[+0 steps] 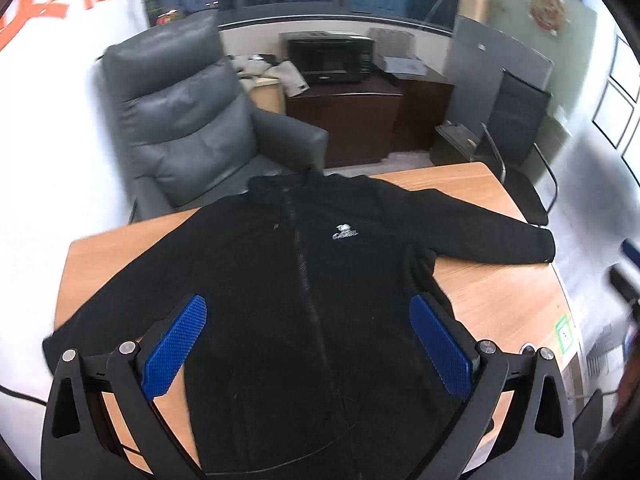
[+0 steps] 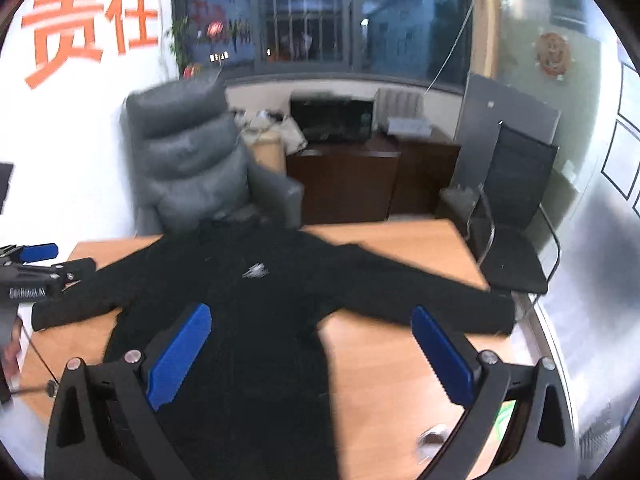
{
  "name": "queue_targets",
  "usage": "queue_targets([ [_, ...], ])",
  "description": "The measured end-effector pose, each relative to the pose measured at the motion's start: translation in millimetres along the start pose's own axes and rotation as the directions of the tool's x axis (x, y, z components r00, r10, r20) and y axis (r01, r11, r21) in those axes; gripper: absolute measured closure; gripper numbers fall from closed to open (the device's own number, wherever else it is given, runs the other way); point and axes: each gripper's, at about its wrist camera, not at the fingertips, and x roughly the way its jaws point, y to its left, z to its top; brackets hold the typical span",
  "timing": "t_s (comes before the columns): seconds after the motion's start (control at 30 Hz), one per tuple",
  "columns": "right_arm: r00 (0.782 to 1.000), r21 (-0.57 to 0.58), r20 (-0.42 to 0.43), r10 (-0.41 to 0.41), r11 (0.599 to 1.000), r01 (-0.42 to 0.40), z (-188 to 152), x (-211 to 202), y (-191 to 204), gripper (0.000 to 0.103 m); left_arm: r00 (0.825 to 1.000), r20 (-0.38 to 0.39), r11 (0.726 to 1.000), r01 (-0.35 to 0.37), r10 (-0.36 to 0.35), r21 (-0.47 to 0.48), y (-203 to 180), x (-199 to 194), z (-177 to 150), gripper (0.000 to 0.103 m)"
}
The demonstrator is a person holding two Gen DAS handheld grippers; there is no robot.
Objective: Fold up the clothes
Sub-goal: 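Move both open tools above the spread black fleece jacket, then grasp a sleeve cuff with the right tool and fold it across the jacket body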
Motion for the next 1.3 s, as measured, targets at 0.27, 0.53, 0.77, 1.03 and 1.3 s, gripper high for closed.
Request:
queue_targets([
  [0.27, 0.977, 0.062, 0.027, -0.213, 0.976, 0.211, -41.8, 11.8, -253.4, 0.000, 0.998, 0.007, 0.998, -0.059, 0.059, 0.017, -32.4, 79.6, 26.9, 0.000],
  [0.53, 0.988, 0.373, -0.134, -0.077, 0.920, 0.122, -115.3, 165.5, -391.4, 0.011, 0.994, -0.109, 0.997, 0.034, -0.027, 0.071, -102.4, 227.4, 38.8, 0.000],
  [0.77, 0.967, 0.571, -0.187, 0.171, 0.820, -0.034, -145.0, 262.8, -463.8, 0.017, 0.968, -0.225, 0.973, 0.151, -0.110, 0.175, -176.7, 343.1, 37.4, 0.000],
  [1.03, 0.937, 0.577, -0.195, 0.292, 0.806, -0.131, -163.8, 284.5, -471.0, 0.077, 0.966, -0.207, 0.947, 0.206, -0.157, 0.246, -220.9, 367.3, 31.8, 0.000],
  [1.3, 0.969, 0.470, -0.045, 0.243, 0.861, -0.194, -104.7, 226.2, -442.4, 0.098, 0.963, -0.187, 0.943, 0.236, -0.195, 0.233, -231.1, 368.9, 25.6, 0.000],
])
